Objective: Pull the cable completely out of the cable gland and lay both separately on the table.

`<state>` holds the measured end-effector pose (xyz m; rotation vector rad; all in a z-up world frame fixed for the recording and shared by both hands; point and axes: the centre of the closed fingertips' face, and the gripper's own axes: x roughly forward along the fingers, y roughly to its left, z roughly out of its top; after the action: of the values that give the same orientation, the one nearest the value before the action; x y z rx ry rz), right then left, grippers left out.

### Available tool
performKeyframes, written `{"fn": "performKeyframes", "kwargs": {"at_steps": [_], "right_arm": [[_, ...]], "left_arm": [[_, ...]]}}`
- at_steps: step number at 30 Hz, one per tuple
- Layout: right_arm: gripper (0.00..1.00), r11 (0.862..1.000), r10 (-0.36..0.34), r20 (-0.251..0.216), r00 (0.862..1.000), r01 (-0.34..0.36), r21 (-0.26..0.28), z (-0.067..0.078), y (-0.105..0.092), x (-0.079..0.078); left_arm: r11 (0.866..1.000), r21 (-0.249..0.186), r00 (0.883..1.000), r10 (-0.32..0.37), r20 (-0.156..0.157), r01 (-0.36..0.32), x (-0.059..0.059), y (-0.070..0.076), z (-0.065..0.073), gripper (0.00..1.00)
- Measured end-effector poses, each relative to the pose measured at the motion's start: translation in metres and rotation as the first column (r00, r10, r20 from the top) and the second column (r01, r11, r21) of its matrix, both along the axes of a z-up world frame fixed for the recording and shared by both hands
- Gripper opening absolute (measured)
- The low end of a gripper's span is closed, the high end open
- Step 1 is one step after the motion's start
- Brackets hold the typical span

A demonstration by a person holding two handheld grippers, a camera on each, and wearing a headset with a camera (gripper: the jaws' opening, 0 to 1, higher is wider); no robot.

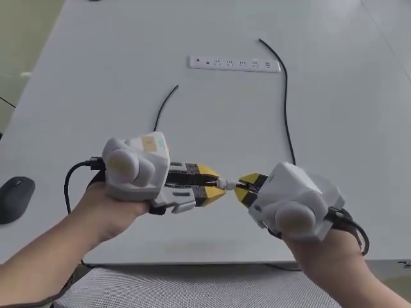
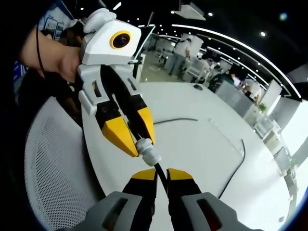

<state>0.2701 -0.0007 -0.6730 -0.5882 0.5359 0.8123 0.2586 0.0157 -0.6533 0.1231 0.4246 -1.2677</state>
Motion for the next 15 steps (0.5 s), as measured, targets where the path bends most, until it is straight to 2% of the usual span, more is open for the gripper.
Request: {"fn": "performKeyframes", "kwargs": {"at_steps": [6,15], "right_arm": [[0.02,1.0,-0.007,-0.002,1.0,0.007,0.006,-0.001,-0.001,0.0],[0.01,0.998,-0.058,-0.026,0.998,0.059,0.032,-0.004,-0.012,0.006]], "left_arm": [[1.0,0.001,1.0,-0.001,0.002,0.001,0.0,0.0,0.0,0.15],[1.0,-0.004,1.0,0.008,0.004,-0.008,0.003,0.003,0.002,0.15]]}}
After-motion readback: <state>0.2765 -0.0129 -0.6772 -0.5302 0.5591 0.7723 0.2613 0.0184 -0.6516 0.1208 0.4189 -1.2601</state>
